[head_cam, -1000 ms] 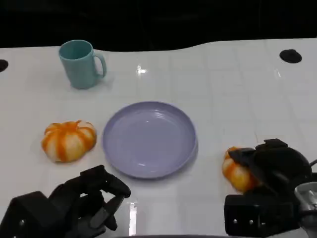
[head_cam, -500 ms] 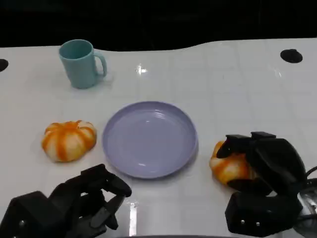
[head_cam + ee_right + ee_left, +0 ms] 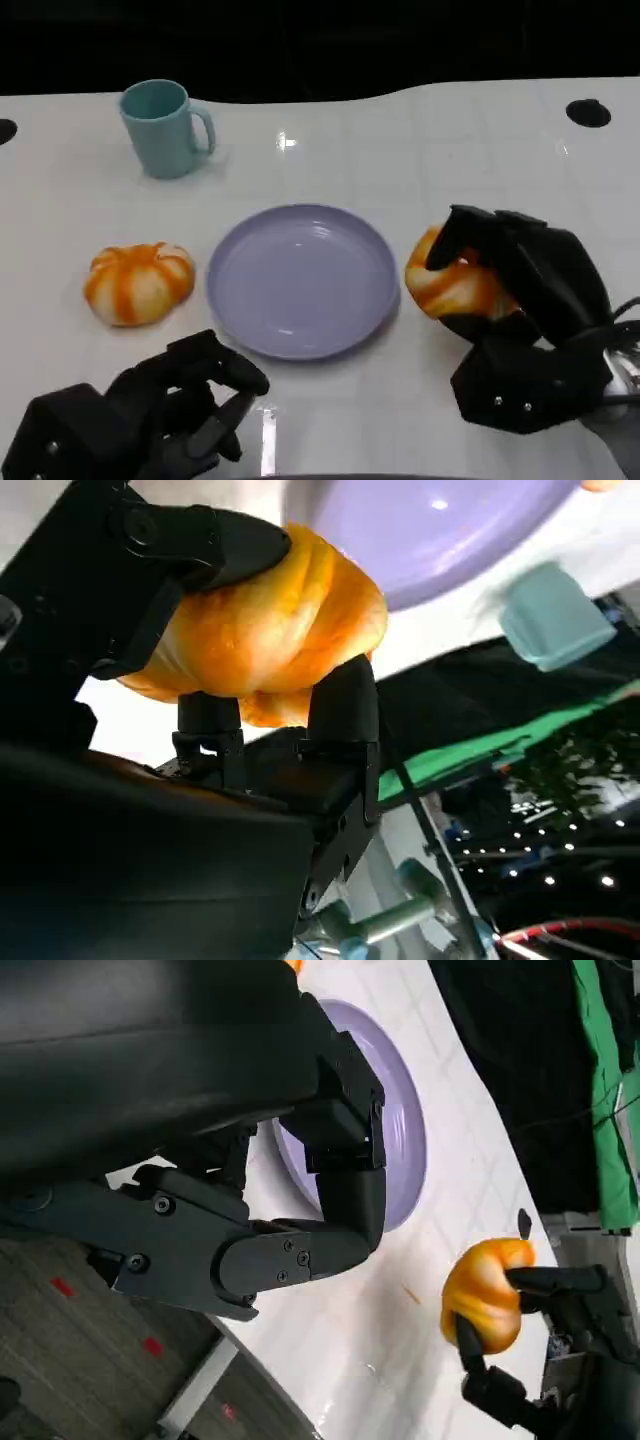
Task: Grasp the bread from the table and place it into the plate.
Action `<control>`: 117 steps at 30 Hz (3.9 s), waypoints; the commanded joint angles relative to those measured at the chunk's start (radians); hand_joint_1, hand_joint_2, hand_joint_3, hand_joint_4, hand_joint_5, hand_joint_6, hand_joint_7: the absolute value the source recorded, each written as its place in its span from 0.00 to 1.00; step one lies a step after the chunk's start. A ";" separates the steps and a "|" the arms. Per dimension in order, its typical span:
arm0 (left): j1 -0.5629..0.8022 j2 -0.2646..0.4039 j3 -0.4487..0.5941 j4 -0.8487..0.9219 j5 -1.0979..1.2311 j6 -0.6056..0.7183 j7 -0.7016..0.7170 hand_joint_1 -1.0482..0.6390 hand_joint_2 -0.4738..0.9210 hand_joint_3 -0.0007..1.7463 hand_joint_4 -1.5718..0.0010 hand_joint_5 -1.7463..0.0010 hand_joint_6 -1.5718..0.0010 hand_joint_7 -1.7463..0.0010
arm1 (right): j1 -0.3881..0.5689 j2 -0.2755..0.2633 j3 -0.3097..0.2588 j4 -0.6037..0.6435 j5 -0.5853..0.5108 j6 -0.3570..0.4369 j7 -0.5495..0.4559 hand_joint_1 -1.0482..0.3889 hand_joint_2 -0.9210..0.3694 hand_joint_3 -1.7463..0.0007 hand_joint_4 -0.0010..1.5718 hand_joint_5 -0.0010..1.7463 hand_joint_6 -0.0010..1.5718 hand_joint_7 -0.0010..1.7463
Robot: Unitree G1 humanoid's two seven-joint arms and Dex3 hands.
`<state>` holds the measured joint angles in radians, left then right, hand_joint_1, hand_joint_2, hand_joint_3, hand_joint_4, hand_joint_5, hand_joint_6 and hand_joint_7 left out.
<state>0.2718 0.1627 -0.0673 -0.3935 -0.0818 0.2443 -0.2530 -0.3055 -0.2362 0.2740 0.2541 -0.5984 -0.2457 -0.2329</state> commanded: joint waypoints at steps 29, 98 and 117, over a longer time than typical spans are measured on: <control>0.040 0.009 0.011 0.002 -0.003 -0.031 -0.003 0.40 1.00 0.27 0.60 0.00 0.64 0.21 | -0.364 0.276 0.107 0.543 0.018 -0.135 -0.078 0.65 0.48 0.23 0.60 1.00 0.44 1.00; 0.029 -0.008 -0.010 -0.007 0.011 -0.004 0.009 0.39 1.00 0.27 0.62 0.00 0.65 0.22 | 0.340 -0.088 -0.120 -0.373 0.319 -0.127 0.435 0.69 0.44 0.27 0.57 1.00 0.62 0.59; 0.021 0.010 0.009 0.017 -0.006 -0.021 -0.005 0.40 1.00 0.27 0.62 0.00 0.65 0.22 | 0.477 -0.111 -0.170 -0.425 0.233 -0.125 0.373 0.68 0.46 0.30 0.55 1.00 0.57 0.67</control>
<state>0.2960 0.1579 -0.0696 -0.3887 -0.0815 0.2371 -0.2446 0.1716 -0.3461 0.1112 -0.1964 -0.3544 -0.3511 0.1648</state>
